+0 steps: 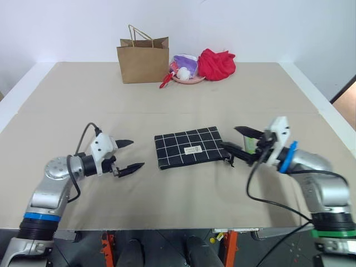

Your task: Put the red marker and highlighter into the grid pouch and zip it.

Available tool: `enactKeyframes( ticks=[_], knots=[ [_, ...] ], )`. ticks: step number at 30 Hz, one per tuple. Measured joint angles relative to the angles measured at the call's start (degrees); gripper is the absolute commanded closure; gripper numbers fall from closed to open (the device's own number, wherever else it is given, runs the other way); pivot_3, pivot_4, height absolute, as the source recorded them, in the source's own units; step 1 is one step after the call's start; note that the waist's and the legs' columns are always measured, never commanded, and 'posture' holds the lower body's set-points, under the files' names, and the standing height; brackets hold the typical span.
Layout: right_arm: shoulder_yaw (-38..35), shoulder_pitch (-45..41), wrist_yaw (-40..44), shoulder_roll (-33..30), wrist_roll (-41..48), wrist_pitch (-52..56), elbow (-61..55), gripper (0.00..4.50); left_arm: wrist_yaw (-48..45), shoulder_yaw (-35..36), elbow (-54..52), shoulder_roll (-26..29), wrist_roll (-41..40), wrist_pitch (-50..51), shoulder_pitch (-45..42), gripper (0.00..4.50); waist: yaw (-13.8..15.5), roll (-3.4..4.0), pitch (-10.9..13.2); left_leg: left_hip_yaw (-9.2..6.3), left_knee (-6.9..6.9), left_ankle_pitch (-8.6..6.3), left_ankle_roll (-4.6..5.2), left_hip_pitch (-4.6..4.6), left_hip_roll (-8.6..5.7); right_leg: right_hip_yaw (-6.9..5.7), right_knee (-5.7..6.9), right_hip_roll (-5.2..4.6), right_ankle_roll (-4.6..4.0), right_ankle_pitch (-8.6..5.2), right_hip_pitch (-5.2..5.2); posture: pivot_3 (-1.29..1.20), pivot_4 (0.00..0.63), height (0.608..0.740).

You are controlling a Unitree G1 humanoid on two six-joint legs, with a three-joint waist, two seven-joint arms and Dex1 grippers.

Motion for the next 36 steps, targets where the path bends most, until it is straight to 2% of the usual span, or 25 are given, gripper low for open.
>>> enactKeyframes(
  ticks=[3, 6, 10, 16, 22, 27, 33, 36],
  knots=[
    [2.38, -1.79, -3.65, 3.02, -1.77, 0.44, -0.05, 0.87, 0.99, -1.74, -1.03, -2.16, 0.11, 0.05, 1.09, 0.0, 0.18, 0.0, 0.0, -0.02, 0.01, 0.0, 0.0, -0.06, 0.0, -0.02, 0.0, 0.0, -0.03, 0.02, -0.05, 0.0, 0.15, 0.74],
    [2.44, -3.22, -6.97, 4.95, -2.71, 1.47, 0.0, 2.22, 1.71, -2.45, -2.38, -2.82, 0.11, 0.38, 1.39, 0.0, 0.49, 0.0, 0.0, -0.06, 0.02, 0.0, 0.0, -0.06, 0.0, -0.07, 0.0, 0.0, -0.04, 0.03, -0.04, 0.0, 0.15, 0.74],
    [5.43, -2.9, -10.02, 8.86, -4.43, 2.7, 0.16, 4.44, 3.13, -3.72, -5.06, -4.77, 0.08, 0.8, 1.39, 0.0, 0.48, 0.0, -0.01, -0.08, 0.02, 0.0, 0.0, -0.04, 0.0, -0.08, 0.01, 0.01, -0.04, 0.03, -0.03, 0.0, 0.15, 0.74],
    [6.62, 2.58, -12.21, 10.37, -8.43, -1.53, 3.97, 4.44, 3.88, -4.19, -6.48, -4.96, 0.07, 1.95, 1.45, 0.0, 0.57, 0.0, 0.0, -0.09, 0.03, 0.0, 0.0, -0.06, -0.01, -0.1, 0.01, 0.0, -0.04, 0.03, -0.02, 0.0, 0.15, 0.74],
    [6.51, 3.05, -12.18, 10.47, -9.48, -4.83, 5.46, 4.44, 3.33, -6.17, -6.91, -4.74, 1.39, 0.54, 1.44, 0.0, 0.42, 0.01, -0.01, -0.09, 0.04, 0.03, 0.02, 0.01, 0.0, -0.1, 0.02, 0.02, -0.05, 0.07, -0.01, 0.0, 0.15, 0.74],
    [6.73, 2.83, -12.09, 11.38, -11.06, -6.99, 6.9, 4.44, -2.54, -9.43, 0.63, 0.58, 8.69, -12.53, -1.94, 0.0, 0.43, 0.01, -0.01, -0.07, 0.04, 0.06, 0.01, 0.04, 0.0, -0.1, 0.01, 0.01, -0.06, 0.08, 0.01, 0.0, 0.15, 0.74],
    [7.41, 1.95, -10.97, 11.8, -11.61, -8.56, 7.93, 4.44, -4.57, -12.02, 11.16, 0.11, 13.48, -25.79, -8.36, 0.0, 0.47, 0.02, -0.01, -0.08, 0.03, 0.06, 0.01, 0.02, 0.0, -0.11, 0.02, 0.02, -0.05, 0.06, 0.01, 0.0, 0.15, 0.74],
    [7.6, 1.91, -10.79, 11.84, -11.95, -9.04, 7.99, 4.44, -4.81, -12.68, 16.86, -1.81, 15.15, -31.58, -11.6, 0.0, 0.47, 0.02, -0.01, -0.08, 0.03, 0.05, 0.02, -0.03, -0.01, -0.1, 0.01, 0.02, -0.05, 0.05, 0.0, 0.0, 0.15, 0.74]
  ],
)
